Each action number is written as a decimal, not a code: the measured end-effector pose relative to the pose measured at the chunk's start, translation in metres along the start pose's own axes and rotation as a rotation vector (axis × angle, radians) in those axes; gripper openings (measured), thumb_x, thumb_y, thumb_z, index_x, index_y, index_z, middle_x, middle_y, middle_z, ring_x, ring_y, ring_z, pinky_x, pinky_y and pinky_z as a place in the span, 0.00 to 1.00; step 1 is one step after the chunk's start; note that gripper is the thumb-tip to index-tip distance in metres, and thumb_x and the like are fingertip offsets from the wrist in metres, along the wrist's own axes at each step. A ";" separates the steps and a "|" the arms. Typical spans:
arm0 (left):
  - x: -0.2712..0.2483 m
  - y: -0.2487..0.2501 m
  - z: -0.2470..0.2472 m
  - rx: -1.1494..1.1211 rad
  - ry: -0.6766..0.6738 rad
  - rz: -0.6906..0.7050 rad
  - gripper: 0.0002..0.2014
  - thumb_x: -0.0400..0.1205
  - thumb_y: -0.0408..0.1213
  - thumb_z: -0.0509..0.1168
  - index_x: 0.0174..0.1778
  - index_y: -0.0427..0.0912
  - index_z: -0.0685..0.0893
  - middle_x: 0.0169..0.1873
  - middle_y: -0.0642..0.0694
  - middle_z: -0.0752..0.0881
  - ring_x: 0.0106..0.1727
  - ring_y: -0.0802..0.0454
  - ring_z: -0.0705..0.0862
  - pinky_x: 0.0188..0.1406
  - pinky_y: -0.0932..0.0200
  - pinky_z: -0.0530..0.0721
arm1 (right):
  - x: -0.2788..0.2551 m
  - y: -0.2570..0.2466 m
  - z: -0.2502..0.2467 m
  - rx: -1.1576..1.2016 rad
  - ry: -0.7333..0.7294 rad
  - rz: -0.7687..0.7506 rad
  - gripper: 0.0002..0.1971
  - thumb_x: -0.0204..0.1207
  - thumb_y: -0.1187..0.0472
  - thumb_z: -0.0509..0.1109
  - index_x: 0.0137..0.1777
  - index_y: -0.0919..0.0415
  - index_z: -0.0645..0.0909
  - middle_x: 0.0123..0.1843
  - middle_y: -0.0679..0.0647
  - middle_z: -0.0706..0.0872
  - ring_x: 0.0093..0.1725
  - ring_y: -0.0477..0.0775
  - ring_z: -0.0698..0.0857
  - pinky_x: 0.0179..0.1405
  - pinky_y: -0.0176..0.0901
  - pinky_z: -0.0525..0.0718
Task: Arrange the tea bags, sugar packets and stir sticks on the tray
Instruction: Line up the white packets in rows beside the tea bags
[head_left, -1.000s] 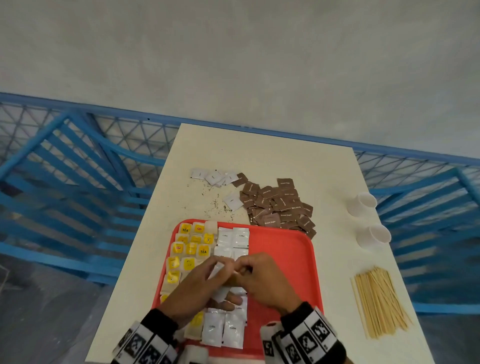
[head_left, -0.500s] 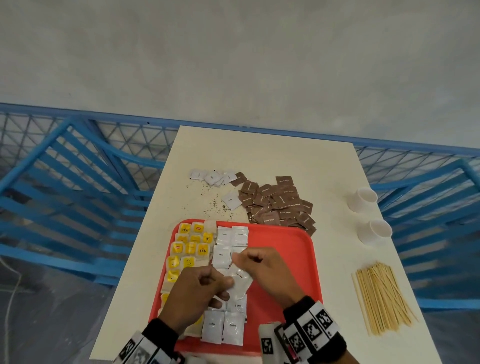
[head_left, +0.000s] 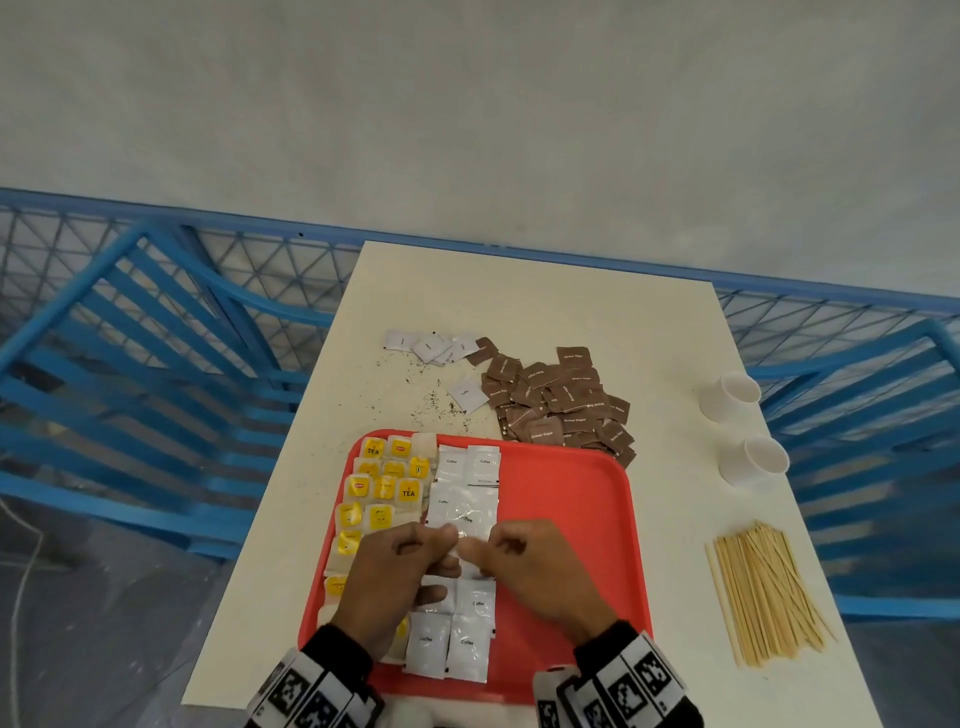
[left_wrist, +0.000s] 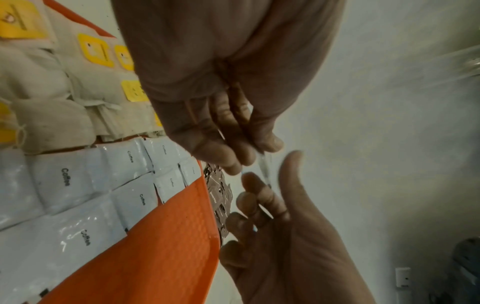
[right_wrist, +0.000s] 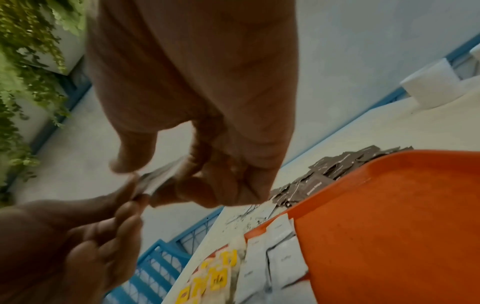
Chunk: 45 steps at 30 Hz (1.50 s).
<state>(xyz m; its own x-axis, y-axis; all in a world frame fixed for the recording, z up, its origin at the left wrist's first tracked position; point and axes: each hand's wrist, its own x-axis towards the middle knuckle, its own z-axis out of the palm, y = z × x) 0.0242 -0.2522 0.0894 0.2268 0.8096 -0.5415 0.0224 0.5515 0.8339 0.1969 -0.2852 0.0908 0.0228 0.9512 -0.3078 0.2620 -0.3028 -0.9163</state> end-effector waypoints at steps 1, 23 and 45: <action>0.001 0.000 0.000 -0.009 0.009 -0.001 0.15 0.78 0.44 0.74 0.39 0.33 0.87 0.34 0.38 0.90 0.37 0.51 0.89 0.32 0.58 0.84 | -0.003 0.001 0.002 0.003 -0.038 -0.021 0.22 0.75 0.44 0.76 0.35 0.64 0.88 0.30 0.56 0.88 0.28 0.43 0.78 0.30 0.33 0.73; 0.017 -0.022 -0.040 0.162 0.008 -0.083 0.17 0.81 0.43 0.73 0.32 0.37 0.79 0.25 0.40 0.84 0.29 0.48 0.84 0.26 0.60 0.79 | 0.076 0.065 -0.002 -0.015 0.263 0.352 0.14 0.80 0.60 0.73 0.32 0.57 0.86 0.40 0.54 0.91 0.39 0.47 0.85 0.37 0.33 0.81; 0.098 -0.007 -0.025 0.832 -0.084 0.159 0.08 0.83 0.44 0.70 0.41 0.46 0.86 0.30 0.57 0.81 0.30 0.64 0.78 0.28 0.76 0.72 | 0.102 0.066 -0.008 -0.430 0.144 0.289 0.07 0.77 0.62 0.68 0.40 0.65 0.81 0.40 0.56 0.88 0.40 0.56 0.84 0.42 0.49 0.84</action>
<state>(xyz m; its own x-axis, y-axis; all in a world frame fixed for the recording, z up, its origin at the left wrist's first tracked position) 0.0221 -0.1716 0.0275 0.3585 0.8290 -0.4292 0.6851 0.0787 0.7242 0.2240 -0.2073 0.0013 0.2767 0.8402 -0.4664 0.5965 -0.5307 -0.6022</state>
